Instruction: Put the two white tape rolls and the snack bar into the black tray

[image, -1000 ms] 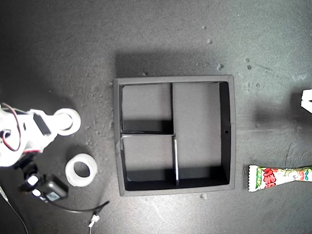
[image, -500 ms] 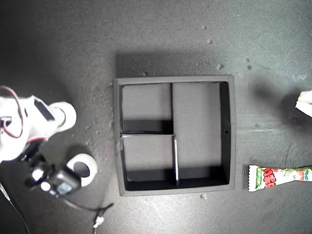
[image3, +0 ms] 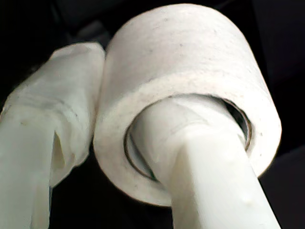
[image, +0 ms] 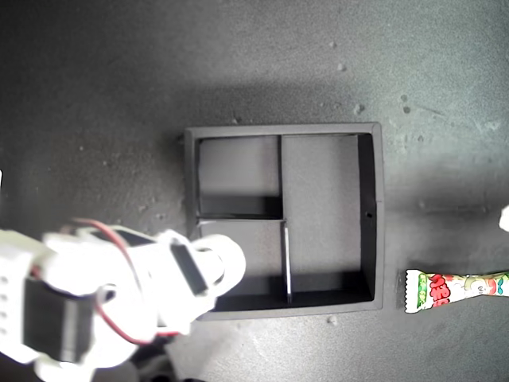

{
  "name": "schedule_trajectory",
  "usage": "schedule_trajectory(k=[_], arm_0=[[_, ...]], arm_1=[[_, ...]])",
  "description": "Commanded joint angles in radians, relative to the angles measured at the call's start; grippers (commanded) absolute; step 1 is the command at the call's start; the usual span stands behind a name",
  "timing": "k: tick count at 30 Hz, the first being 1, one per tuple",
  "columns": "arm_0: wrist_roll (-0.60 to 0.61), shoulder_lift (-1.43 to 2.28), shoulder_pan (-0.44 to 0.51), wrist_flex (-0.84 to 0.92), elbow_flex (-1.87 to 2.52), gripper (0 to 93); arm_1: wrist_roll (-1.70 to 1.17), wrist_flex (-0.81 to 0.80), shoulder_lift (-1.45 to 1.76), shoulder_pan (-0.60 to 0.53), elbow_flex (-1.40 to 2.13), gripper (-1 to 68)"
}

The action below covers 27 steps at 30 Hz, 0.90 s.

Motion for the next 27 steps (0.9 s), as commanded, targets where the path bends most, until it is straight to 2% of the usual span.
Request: schedule_trajectory(k=[1, 5, 8, 13, 15, 18, 20, 27], arm_0=[[0.006, -0.377, 0.018, 0.204, -0.629, 0.1], [-0.015, -0.456, 0.025, 0.199, -0.635, 0.1], [-0.034, -0.486, 0.041, 0.199, -0.630, 0.1], [-0.054, -0.529, 0.058, 0.199, -0.626, 0.0], [-0.060, -0.543, 0.066, 0.199, -0.637, 0.0], [-0.074, -0.546, 0.080, 0.199, -0.637, 6.9], [-0.084, -0.546, 0.089, 0.199, -0.634, 15.1], [-0.095, -0.515, 0.072, 0.201, -0.595, 19.1]], arm_1=[[0.029, -0.043, -0.196, -0.083, -0.175, 2.5], [0.225, 0.012, -0.446, -0.144, -0.334, 2.3], [0.468, 0.026, -0.483, -0.187, -0.327, 2.7], [0.871, -0.091, -0.488, -0.288, -0.140, 16.0], [1.015, -0.144, -0.488, -0.330, -0.043, 17.3], [1.167, -0.215, -0.488, -0.400, 0.049, 18.0], [1.243, -0.213, -0.488, -0.445, 0.072, 18.2], [1.374, -0.210, -0.488, -0.523, 0.140, 19.1]])
